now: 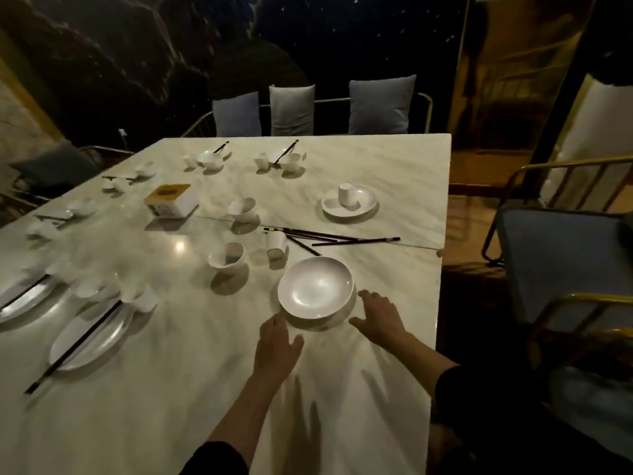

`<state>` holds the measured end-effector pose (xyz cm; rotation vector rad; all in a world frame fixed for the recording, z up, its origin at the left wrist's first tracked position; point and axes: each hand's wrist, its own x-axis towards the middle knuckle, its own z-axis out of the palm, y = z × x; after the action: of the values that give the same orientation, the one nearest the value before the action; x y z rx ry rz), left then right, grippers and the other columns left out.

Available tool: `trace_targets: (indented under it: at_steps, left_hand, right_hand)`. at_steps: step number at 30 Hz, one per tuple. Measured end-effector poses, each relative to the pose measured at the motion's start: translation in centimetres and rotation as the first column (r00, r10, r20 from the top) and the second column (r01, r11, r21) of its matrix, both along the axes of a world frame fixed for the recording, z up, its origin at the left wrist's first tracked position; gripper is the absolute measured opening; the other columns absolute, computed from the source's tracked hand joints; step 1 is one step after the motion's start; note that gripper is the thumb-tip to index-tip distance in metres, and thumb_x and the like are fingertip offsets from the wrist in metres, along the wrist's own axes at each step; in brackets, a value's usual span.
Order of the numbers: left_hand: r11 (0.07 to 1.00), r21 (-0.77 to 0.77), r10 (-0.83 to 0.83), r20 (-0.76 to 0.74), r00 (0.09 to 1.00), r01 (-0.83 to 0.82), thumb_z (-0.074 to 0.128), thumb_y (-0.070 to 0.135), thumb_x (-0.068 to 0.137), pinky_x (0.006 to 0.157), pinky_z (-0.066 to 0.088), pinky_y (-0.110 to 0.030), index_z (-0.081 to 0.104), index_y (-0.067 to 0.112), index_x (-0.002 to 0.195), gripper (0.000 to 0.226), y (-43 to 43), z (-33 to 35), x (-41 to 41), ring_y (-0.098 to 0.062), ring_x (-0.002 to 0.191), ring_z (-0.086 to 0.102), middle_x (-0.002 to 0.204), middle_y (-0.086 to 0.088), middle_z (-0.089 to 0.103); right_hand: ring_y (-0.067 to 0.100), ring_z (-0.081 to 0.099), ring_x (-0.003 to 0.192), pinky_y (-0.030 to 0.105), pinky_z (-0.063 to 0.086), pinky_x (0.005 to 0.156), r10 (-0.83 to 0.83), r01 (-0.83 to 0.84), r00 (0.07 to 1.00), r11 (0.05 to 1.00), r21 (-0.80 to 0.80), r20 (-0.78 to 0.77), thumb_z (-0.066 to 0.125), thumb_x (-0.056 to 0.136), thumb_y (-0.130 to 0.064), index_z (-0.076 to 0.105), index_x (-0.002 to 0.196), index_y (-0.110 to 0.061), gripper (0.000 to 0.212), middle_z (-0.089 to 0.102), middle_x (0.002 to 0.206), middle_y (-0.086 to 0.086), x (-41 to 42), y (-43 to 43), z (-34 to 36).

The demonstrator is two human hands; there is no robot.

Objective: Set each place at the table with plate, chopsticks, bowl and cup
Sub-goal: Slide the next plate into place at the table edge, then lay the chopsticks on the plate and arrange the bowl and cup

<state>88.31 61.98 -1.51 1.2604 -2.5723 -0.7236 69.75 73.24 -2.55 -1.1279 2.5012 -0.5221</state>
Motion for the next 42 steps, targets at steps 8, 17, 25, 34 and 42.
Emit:
trace_targets:
  at_steps: [8,17,25,34,42]
  left_hand:
    - [0.997,0.009,0.083,-0.025,0.996,-0.083,0.054,0.021,0.093,0.112,0.024,-0.032,0.03,0.009,0.146,0.06,2.3,3.4,-13.1,-0.028,0.137,0.033,0.149,-0.012,0.036]
    - [0.979,-0.063,0.197,0.003,0.98,-0.196,0.057,0.014,0.087,0.102,0.038,-0.033,0.053,0.01,0.13,0.043,0.8,2.9,-15.4,-0.026,0.122,0.049,0.125,-0.012,0.058]
    - [0.967,-0.024,0.256,0.041,0.966,-0.255,0.058,0.014,0.085,0.1,0.042,-0.037,0.044,0.009,0.136,0.053,-5.6,1.4,-19.9,-0.029,0.127,0.043,0.133,-0.014,0.051]
    - [0.943,0.058,0.327,0.018,0.945,-0.328,0.057,0.011,0.085,0.103,0.034,-0.037,0.04,0.005,0.139,0.057,-16.2,-1.3,-27.3,-0.035,0.125,0.041,0.133,-0.02,0.047]
    - [0.919,0.028,0.392,0.003,0.92,-0.392,0.051,0.0,0.085,0.104,0.034,-0.035,0.048,0.008,0.136,0.052,-19.6,-2.7,-26.9,-0.033,0.125,0.04,0.13,-0.019,0.048]
  right_hand:
    - [0.029,0.045,0.126,0.038,0.039,0.103,0.158,-0.146,0.984,0.981,-0.131,0.086,0.064,0.087,-0.038,0.033,0.144,-0.015,0.069,0.047,0.139,0.012,-11.3,1.0,2.6]
    - [0.03,0.046,0.124,0.041,0.043,0.099,0.077,-0.062,0.992,0.988,-0.14,0.102,0.064,0.088,-0.035,0.037,0.14,-0.012,0.063,0.05,0.135,0.013,-22.2,2.8,4.4]
    - [0.025,0.041,0.128,0.036,0.039,0.1,0.33,-0.322,0.939,0.942,-0.09,0.096,0.063,0.088,-0.036,0.038,0.14,-0.018,0.061,0.046,0.138,0.006,-23.9,-4.5,2.8]
    - [0.026,0.047,0.121,0.039,0.045,0.096,0.315,-0.314,0.949,0.949,0.036,-0.017,0.065,0.087,-0.031,0.044,0.136,-0.016,0.055,0.052,0.134,0.009,-34.1,-15.2,3.5]
    - [0.028,0.047,0.114,0.041,0.044,0.091,0.61,-0.599,0.792,0.77,0.221,0.023,0.055,0.087,-0.022,0.051,0.114,-0.009,0.03,0.05,0.121,0.009,-27.9,-20.1,-2.2]
